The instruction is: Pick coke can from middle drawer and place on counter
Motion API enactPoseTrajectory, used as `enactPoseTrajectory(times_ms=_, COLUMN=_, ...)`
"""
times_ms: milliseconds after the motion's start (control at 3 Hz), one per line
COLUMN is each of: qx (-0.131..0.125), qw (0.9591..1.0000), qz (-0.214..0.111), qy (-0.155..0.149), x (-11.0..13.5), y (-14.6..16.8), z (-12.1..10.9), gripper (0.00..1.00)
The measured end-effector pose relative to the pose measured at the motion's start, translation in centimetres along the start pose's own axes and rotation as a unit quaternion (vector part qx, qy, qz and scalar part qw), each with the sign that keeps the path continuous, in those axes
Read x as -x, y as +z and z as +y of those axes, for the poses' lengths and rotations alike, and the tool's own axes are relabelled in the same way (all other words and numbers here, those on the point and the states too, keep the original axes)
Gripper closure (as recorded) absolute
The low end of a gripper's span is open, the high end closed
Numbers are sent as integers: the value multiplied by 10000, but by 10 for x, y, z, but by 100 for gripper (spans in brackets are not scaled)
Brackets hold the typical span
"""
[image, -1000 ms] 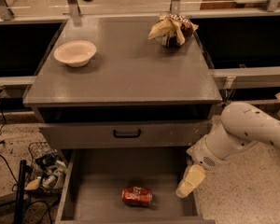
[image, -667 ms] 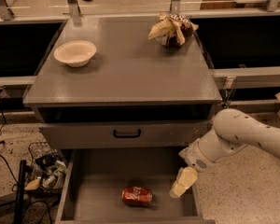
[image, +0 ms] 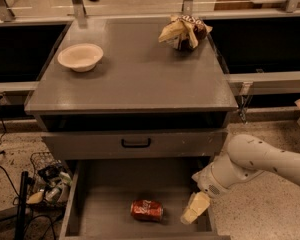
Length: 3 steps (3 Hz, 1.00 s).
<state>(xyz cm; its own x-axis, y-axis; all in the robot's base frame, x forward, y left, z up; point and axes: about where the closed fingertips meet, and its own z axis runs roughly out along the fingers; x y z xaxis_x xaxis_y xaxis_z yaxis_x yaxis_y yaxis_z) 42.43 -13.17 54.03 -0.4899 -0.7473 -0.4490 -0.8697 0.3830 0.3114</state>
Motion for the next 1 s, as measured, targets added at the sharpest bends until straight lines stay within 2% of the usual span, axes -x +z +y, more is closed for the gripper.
enactPoseTrajectory(times_ms=333, qx=43, qw=10000, qz=-49, qy=21, x=-1, y=4, z=-2, gripper=0)
enactPoseTrajectory(times_ms=1000, qx=270, qw=9992, qz=-289, qy=52, x=13, y=32, z=-14, gripper=0)
